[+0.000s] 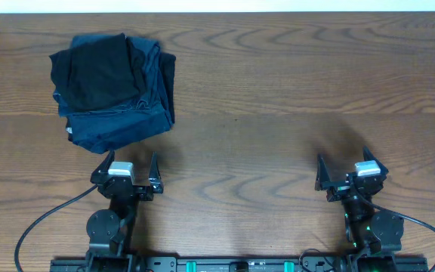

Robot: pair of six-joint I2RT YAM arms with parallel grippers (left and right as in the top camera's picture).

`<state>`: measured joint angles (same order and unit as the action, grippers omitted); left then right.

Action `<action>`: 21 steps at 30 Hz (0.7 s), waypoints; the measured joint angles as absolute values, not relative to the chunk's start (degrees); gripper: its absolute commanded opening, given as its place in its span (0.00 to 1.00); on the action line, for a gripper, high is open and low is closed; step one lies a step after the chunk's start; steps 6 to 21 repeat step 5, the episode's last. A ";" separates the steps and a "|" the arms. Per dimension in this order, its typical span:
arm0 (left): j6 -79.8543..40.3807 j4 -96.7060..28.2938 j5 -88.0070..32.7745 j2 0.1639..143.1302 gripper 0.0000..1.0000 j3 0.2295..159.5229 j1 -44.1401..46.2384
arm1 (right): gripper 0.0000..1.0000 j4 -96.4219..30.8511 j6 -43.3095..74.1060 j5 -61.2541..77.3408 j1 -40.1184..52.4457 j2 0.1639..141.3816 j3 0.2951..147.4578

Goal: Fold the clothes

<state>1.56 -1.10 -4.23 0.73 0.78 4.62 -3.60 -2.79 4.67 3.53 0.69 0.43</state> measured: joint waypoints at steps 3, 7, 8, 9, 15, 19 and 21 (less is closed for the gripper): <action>1.56 -1.10 -4.23 0.73 0.98 0.78 4.62 | 0.99 -3.60 -2.79 4.67 3.53 0.69 0.43; 1.56 -1.10 -4.23 0.73 0.98 0.78 4.62 | 0.99 -3.60 -2.79 4.67 3.53 0.69 0.43; 1.56 -1.10 -4.23 0.73 0.98 0.78 4.62 | 0.99 -3.60 -2.79 4.67 3.53 0.69 0.43; 1.56 -1.10 -4.23 0.73 0.98 0.78 4.62 | 0.99 -3.60 -2.79 4.67 3.53 0.69 0.43; 1.56 -1.10 -4.23 0.73 0.98 0.78 4.62 | 0.99 -3.60 -2.79 4.67 3.53 0.69 0.43; 1.56 -1.10 -4.23 0.73 0.98 0.78 4.62 | 0.99 -3.60 -2.79 4.67 3.53 0.69 0.43; 1.56 -1.10 -4.23 0.73 0.98 0.78 4.62 | 0.99 -3.60 -2.79 4.67 3.53 0.69 0.43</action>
